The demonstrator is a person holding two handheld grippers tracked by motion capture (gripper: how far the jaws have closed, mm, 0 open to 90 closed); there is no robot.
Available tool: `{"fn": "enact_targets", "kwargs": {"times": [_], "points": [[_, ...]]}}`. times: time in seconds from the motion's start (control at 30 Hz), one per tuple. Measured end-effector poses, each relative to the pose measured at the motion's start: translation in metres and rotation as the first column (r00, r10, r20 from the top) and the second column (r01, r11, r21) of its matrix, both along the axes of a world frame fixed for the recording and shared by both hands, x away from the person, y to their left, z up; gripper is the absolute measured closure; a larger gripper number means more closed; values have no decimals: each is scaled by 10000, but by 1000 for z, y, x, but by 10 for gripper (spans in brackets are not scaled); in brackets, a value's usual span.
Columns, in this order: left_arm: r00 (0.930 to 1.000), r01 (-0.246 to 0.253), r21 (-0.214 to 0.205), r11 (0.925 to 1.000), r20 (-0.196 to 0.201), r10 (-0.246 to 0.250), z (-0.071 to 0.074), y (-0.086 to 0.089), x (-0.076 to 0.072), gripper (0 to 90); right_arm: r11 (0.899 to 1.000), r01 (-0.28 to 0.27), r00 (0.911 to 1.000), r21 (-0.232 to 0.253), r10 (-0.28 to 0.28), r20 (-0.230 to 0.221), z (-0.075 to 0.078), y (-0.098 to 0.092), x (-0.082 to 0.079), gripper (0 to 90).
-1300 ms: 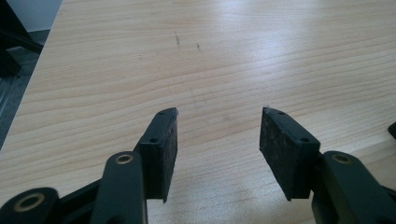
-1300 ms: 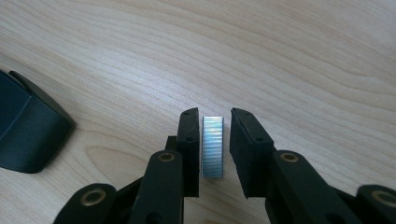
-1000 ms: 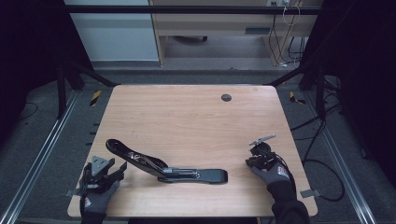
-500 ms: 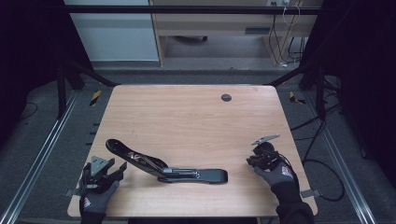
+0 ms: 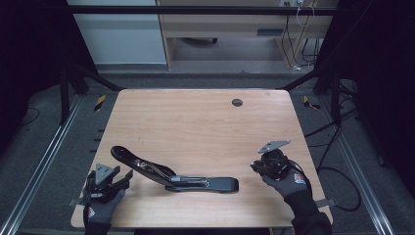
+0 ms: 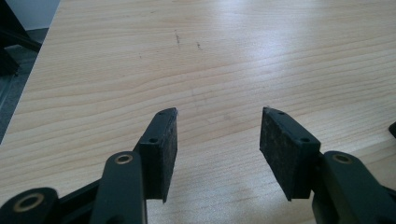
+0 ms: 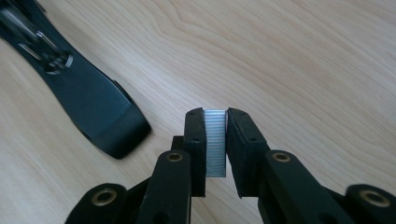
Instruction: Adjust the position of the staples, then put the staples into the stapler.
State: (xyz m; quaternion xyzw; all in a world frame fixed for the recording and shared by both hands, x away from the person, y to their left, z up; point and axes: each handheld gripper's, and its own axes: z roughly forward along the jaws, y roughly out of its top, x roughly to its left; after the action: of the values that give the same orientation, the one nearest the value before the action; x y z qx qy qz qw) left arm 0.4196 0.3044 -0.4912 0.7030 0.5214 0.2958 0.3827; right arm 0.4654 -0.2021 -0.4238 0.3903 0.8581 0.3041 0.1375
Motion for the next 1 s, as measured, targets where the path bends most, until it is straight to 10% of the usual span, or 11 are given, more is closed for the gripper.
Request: {"fn": "enact_targets", "kwargs": {"times": [0.53,1.0], "points": [[10000,43,10,10000,-62,-43,-1,0,1,459,9777,-1956,9804,767,1931,386,20,36,5,784],[9999,57,-14,10000,-101,-57,-1,-1,2,459,9324,-3521,9358,812,3523,120,24,75,17,784]]}}
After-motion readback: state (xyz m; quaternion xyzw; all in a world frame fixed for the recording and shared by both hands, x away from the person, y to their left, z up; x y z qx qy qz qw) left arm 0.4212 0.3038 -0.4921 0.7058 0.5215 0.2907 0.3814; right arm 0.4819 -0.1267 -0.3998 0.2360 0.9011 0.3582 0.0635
